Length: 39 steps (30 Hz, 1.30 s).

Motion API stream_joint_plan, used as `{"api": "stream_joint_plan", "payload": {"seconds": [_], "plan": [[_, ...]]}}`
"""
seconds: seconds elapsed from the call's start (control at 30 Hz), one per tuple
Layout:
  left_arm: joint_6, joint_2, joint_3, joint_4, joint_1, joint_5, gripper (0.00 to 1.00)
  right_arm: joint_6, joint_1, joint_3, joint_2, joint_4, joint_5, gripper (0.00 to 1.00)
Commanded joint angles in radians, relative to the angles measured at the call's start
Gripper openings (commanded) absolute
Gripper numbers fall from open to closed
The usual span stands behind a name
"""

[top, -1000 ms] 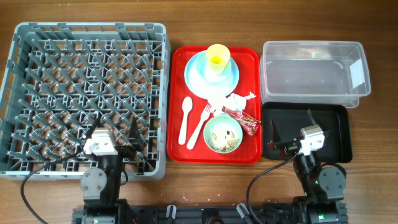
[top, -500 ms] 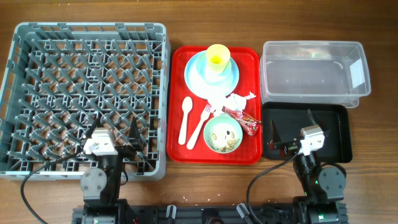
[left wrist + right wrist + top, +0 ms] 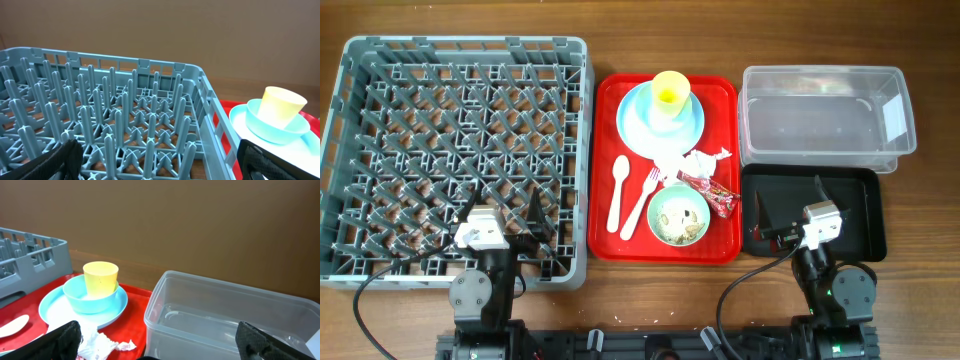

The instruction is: Sort waste into correct bins and load items into the dishwasher rack

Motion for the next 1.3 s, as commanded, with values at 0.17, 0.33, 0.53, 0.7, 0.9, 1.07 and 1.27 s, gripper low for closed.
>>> {"api": "stream_joint_plan", "payload": {"seconds": [0.17,0.33,0.53,0.7,0.9,1.07,1.27], "plan": [[0.015,-0.006,-0.003,-0.005,-0.006,-0.006,1.00,-0.005,0.002,-0.001,0.002,0.003,0.008,1.00],[0.015,-0.006,-0.002,-0.005,-0.006,-0.006,1.00,-0.005,0.002,-0.001,0.002,0.003,0.007,1.00],[0.015,-0.006,-0.003,-0.005,-0.006,-0.006,1.00,-0.005,0.002,-0.001,0.002,0.003,0.008,1.00],[0.015,-0.006,-0.003,-0.005,-0.006,-0.006,1.00,-0.005,0.002,-0.001,0.002,0.003,0.008,1.00],[0.015,-0.006,-0.003,0.000,-0.006,-0.006,1.00,-0.005,0.002,-0.001,0.002,0.003,0.008,1.00],[0.014,-0.006,-0.002,0.111,-0.006,-0.005,1.00,-0.005,0.002,-0.001,0.002,0.003,0.008,1.00],[-0.260,0.016,0.150,0.085,-0.006,0.070,1.00,-0.005,0.002,-0.001,0.002,0.003,0.008,1.00]]}}
